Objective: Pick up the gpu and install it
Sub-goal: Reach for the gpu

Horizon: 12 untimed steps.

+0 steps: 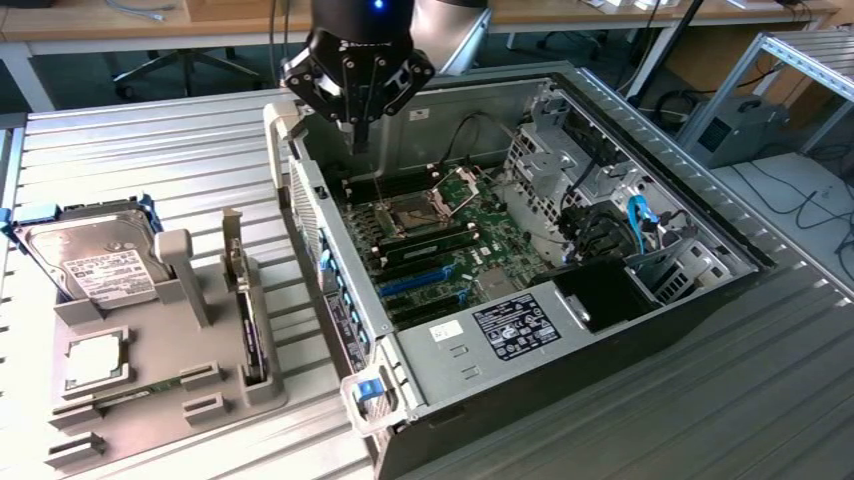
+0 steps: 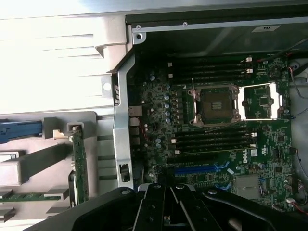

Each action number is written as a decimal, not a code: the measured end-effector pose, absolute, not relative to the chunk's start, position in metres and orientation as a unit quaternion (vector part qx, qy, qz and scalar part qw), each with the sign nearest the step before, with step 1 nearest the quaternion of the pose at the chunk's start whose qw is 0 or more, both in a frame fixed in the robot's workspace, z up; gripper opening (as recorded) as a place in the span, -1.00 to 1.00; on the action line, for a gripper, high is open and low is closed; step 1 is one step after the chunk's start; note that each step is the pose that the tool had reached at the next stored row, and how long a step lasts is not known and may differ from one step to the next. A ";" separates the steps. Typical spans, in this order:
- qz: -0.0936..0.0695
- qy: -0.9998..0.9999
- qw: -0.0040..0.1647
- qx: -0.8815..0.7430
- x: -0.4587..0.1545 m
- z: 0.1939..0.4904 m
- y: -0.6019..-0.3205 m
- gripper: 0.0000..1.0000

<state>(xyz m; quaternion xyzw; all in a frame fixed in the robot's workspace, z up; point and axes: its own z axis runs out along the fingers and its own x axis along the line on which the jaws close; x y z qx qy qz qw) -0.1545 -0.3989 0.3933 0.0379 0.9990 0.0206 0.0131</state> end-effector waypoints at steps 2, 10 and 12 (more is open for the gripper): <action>0.021 0.999 0.013 0.038 -0.156 0.393 -0.399 -0.79; 0.021 0.999 0.013 0.038 -0.158 0.393 -0.399 -0.79; 0.021 0.999 0.013 0.038 -0.158 0.393 -0.399 -0.79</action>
